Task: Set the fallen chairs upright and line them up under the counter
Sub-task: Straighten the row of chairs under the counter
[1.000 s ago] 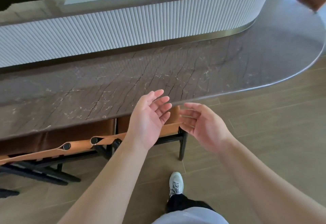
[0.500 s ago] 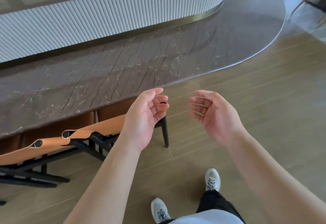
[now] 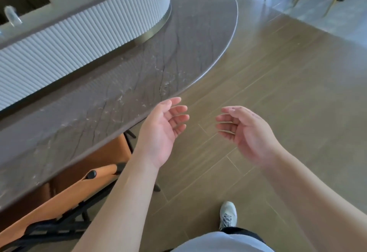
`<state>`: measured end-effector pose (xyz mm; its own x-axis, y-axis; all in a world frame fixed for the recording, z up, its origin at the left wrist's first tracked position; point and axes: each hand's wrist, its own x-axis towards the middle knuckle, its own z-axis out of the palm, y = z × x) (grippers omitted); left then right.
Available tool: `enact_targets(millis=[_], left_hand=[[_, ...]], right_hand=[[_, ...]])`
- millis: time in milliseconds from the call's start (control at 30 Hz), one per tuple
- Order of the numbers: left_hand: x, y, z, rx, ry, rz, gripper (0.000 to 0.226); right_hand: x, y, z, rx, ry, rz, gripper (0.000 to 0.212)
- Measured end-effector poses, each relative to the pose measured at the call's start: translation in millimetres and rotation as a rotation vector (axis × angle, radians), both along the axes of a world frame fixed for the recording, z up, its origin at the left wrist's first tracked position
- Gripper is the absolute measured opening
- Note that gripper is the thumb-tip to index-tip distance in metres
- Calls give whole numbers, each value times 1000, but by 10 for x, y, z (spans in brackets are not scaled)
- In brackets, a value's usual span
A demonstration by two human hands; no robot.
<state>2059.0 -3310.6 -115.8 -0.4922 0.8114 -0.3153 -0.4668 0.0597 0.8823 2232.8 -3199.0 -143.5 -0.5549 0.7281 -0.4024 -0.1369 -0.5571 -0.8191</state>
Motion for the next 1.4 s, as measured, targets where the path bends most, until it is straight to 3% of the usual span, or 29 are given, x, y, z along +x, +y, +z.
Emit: enact_targets(millis=[400, 700, 1000, 1400], left_hand=[[194, 1817, 86, 38, 24, -119, 25], [-503, 3302, -202, 74, -71, -158, 25], [-1428, 5022, -13, 130, -82, -264, 26], [-1843, 6092, -83, 146, -94, -297, 27]], right_hand=[[377, 1612, 43, 5, 34, -136, 19], [-199, 2956, -57, 35, -42, -226, 19], [-951, 4407, 221, 79, -92, -337, 19], [-1366, 5553, 282, 119, -88, -337, 17]])
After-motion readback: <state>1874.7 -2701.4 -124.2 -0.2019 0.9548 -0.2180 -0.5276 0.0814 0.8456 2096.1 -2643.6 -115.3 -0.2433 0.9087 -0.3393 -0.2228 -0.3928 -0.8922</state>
